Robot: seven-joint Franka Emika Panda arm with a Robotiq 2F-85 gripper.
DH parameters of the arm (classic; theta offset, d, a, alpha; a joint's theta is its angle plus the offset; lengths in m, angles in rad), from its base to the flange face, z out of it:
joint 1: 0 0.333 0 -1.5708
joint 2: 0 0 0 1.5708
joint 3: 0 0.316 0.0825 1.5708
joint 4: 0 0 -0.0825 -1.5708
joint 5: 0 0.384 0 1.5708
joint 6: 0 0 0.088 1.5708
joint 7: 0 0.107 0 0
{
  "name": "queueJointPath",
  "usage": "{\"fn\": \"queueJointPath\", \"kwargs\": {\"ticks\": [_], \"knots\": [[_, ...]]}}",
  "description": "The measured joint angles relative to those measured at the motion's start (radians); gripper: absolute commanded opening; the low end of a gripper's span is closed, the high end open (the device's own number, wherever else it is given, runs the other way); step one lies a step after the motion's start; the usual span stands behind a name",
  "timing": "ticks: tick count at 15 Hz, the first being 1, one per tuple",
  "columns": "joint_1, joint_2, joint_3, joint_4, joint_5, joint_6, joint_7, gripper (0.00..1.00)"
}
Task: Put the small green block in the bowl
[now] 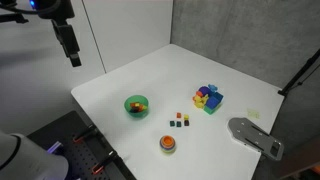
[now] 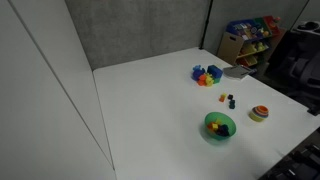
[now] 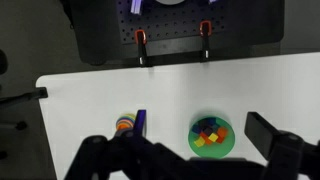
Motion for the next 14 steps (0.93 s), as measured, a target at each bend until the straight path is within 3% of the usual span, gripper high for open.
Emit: {"fn": "queueJointPath", "kwargs": {"ticks": [6, 14], "knots": [[0.001, 0.013, 0.001, 0.000, 0.003, 0.029, 0.000, 1.00], [-0.002, 0.192, -0.009, 0.004, 0.045, 0.296, 0.003, 1.00]]}}
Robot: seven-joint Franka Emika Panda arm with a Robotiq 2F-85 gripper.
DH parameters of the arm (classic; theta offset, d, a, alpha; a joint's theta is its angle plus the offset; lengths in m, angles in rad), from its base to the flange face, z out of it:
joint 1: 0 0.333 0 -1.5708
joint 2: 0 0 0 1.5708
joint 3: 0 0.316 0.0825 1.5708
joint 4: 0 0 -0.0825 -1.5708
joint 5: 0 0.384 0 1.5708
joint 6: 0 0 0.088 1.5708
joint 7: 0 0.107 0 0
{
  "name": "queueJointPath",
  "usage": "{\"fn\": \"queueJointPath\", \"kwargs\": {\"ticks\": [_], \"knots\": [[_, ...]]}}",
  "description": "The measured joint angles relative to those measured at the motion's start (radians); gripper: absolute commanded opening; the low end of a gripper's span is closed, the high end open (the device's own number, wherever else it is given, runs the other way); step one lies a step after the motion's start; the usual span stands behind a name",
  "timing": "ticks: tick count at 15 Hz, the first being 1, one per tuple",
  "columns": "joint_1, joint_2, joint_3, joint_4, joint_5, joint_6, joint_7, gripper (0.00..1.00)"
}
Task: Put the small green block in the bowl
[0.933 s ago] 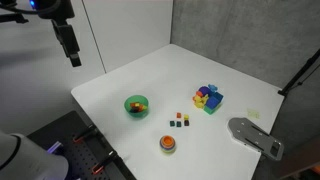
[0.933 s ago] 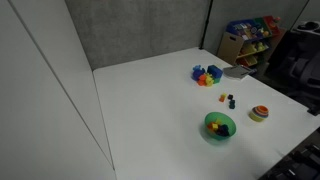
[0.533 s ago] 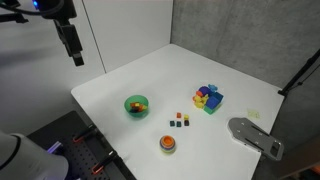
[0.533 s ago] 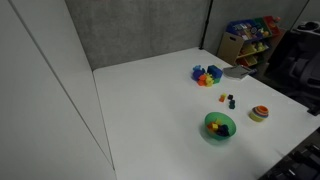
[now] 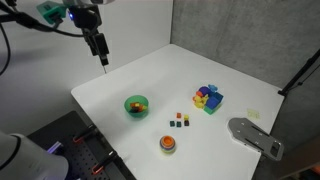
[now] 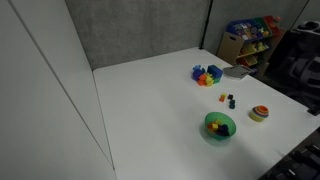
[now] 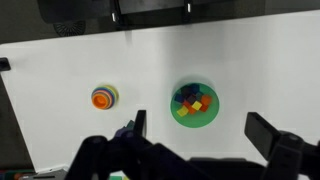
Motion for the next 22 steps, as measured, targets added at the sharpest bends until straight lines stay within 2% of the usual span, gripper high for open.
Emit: {"fn": "queueJointPath", "kwargs": {"ticks": [8, 15, 18, 22], "knots": [[-0.052, 0.290, -0.040, 0.019, -0.010, 0.322, 0.001, 1.00], [-0.090, 0.568, -0.082, 0.073, -0.125, 0.605, 0.072, 1.00], [-0.092, 0.688, -0.107, 0.125, -0.199, 0.680, 0.171, 1.00], [-0.072, 0.841, -0.165, 0.212, -0.263, 0.705, 0.285, 1.00]]}}
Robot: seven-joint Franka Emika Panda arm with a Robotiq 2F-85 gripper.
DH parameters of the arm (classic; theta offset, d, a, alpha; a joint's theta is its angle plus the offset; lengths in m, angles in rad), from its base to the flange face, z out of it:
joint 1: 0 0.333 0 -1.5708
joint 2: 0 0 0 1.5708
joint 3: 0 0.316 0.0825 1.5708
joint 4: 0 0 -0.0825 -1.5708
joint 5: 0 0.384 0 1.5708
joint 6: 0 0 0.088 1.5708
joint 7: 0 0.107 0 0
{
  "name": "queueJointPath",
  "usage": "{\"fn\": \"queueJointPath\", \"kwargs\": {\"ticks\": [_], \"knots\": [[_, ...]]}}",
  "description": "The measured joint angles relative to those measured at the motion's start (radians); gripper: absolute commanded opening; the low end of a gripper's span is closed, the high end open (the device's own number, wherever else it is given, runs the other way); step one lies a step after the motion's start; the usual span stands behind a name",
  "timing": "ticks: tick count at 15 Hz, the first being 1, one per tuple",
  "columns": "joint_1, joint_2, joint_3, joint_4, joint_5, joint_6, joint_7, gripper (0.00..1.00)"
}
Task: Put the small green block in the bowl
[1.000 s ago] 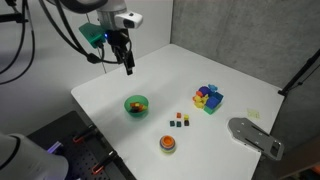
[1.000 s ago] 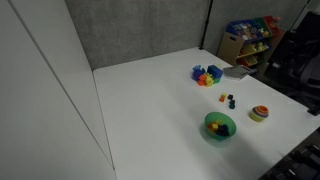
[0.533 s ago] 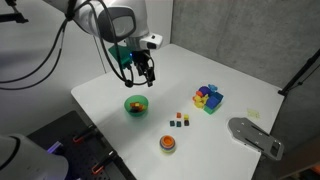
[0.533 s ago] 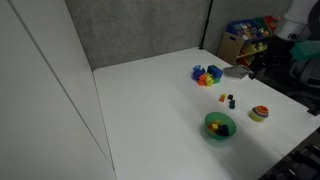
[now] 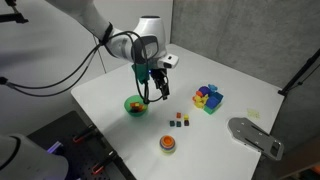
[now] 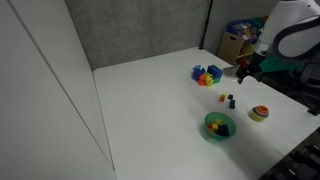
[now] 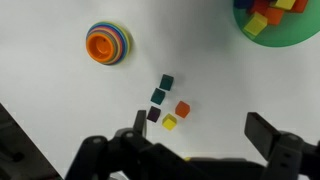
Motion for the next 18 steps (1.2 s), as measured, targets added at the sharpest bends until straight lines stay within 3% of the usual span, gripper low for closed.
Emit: {"fn": "queueJointPath", "kwargs": {"ticks": [4, 11, 18], "knots": [[0.040, 0.116, -0.063, 0.082, -0.004, -0.006, 0.034, 1.00], [0.065, 0.118, -0.080, 0.096, 0.004, -0.027, 0.027, 1.00], [0.057, 0.312, -0.108, 0.137, 0.131, 0.114, 0.020, 1.00]]}}
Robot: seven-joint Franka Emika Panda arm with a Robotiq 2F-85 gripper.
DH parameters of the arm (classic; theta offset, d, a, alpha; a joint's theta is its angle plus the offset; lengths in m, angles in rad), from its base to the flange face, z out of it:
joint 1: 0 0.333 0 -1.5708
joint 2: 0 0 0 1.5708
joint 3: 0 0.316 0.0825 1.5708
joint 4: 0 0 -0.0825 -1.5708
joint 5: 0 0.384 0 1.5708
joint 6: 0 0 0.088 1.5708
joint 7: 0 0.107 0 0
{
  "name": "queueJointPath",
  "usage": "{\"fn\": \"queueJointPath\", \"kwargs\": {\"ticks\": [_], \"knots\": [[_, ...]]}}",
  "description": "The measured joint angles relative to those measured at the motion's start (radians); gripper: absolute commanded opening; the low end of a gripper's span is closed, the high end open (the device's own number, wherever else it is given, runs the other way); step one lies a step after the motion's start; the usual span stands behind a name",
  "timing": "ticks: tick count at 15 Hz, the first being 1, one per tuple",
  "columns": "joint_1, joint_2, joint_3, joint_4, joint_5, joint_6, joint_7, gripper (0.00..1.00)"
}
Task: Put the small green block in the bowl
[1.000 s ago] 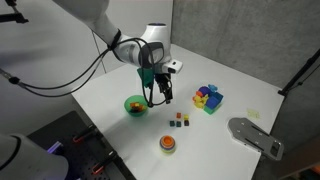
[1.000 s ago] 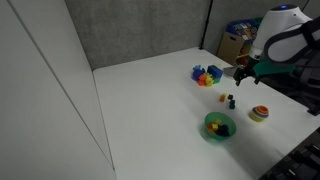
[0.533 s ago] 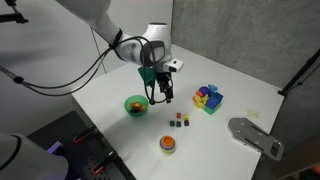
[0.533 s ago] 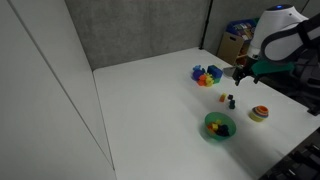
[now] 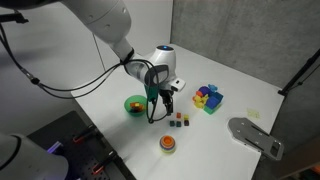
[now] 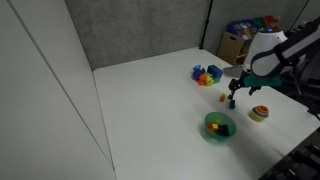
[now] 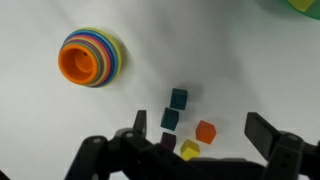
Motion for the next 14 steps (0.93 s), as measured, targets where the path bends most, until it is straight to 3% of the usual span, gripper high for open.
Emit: {"fn": "queueJointPath", "kwargs": {"ticks": [7, 14], "knots": [[-0.014, 0.222, -0.024, 0.162, 0.142, 0.052, -0.025, 1.00], [-0.045, 0.349, -0.028, 0.252, 0.191, 0.090, -0.058, 1.00]]}}
